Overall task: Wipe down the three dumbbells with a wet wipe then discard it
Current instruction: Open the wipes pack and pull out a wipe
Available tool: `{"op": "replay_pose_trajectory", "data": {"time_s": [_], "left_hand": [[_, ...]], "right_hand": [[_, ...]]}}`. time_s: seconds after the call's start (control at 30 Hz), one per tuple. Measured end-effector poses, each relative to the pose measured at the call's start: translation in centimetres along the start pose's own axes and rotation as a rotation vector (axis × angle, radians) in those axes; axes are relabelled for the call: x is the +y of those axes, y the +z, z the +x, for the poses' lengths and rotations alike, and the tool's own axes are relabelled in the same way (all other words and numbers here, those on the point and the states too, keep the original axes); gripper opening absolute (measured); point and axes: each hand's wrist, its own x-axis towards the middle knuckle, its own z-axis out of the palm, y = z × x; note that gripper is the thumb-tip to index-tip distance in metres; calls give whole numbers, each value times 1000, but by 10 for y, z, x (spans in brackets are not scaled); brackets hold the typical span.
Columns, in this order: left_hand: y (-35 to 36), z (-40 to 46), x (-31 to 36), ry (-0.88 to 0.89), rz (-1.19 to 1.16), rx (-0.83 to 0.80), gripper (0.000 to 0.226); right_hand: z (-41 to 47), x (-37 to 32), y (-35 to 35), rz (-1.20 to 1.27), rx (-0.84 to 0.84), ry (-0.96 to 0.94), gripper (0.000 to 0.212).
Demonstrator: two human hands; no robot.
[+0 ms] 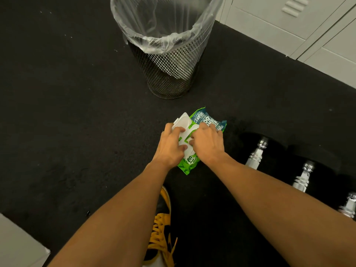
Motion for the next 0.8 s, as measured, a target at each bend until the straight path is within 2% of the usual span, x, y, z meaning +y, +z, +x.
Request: {"op": "replay_pose_trajectory", "data": {"time_s": [0.23,0.43,0.63,0.8], "left_hand": [[1,0,2,-4,-5,2,56],[-2,0,4,22,44,-8,58],[-4,0,5,56,67,-18,58],[-5,-1,4,56,71,-24,58]], "right_hand": [[-7,-3,4,6,0,27,21],[-8,-10,-3,-143,-11,-88,15],[-3,-12,1,-253,-50,-201,25],[-3,-7,5,-208,-81,-167,34]]}}
